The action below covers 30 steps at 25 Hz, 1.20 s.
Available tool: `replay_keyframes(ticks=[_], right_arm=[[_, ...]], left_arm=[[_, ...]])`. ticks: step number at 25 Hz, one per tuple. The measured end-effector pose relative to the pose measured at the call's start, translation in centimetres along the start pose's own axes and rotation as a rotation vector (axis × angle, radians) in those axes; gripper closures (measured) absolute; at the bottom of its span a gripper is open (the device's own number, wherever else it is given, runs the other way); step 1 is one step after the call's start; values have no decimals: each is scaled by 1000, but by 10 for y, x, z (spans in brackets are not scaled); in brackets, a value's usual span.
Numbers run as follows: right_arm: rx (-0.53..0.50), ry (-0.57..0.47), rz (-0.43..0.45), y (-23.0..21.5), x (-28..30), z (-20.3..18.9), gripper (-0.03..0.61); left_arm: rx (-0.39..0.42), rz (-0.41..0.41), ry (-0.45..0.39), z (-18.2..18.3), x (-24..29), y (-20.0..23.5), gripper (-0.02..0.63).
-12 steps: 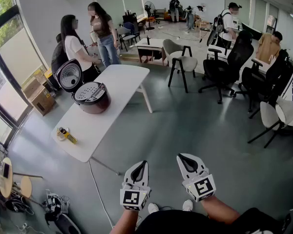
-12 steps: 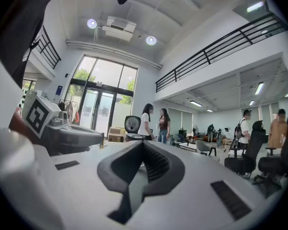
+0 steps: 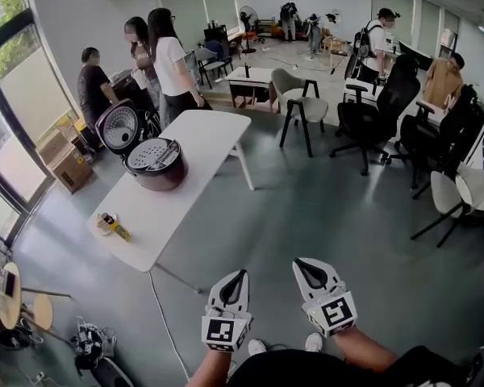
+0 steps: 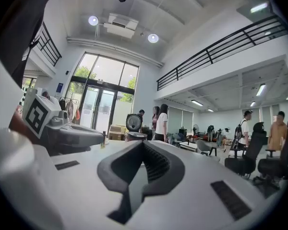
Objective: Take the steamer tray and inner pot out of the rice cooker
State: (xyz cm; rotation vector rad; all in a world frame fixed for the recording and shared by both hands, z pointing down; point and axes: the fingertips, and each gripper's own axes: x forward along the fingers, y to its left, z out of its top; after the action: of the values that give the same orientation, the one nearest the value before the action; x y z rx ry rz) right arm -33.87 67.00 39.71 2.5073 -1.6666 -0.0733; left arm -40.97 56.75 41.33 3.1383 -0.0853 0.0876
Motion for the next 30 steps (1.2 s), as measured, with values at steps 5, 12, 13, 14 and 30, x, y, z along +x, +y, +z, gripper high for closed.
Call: replay_keyframes(ticks=[5, 12, 13, 14, 30], right_arm=[[-1, -24, -12, 17, 15, 10, 580], [-2, -48, -51, 43, 41, 16, 466], [1, -51, -61, 44, 46, 17, 417], [2, -51, -70, 45, 50, 17, 367], [26, -66, -71, -28, 188, 1, 48]], left_arm=[[-2, 1, -4, -1, -10, 22, 614], [7, 48, -5, -2, -29, 70, 540], [3, 57, -5, -3, -31, 77, 464], [-3, 69, -5, -4, -33, 84, 388], [-6, 296, 23, -13, 55, 195, 75]])
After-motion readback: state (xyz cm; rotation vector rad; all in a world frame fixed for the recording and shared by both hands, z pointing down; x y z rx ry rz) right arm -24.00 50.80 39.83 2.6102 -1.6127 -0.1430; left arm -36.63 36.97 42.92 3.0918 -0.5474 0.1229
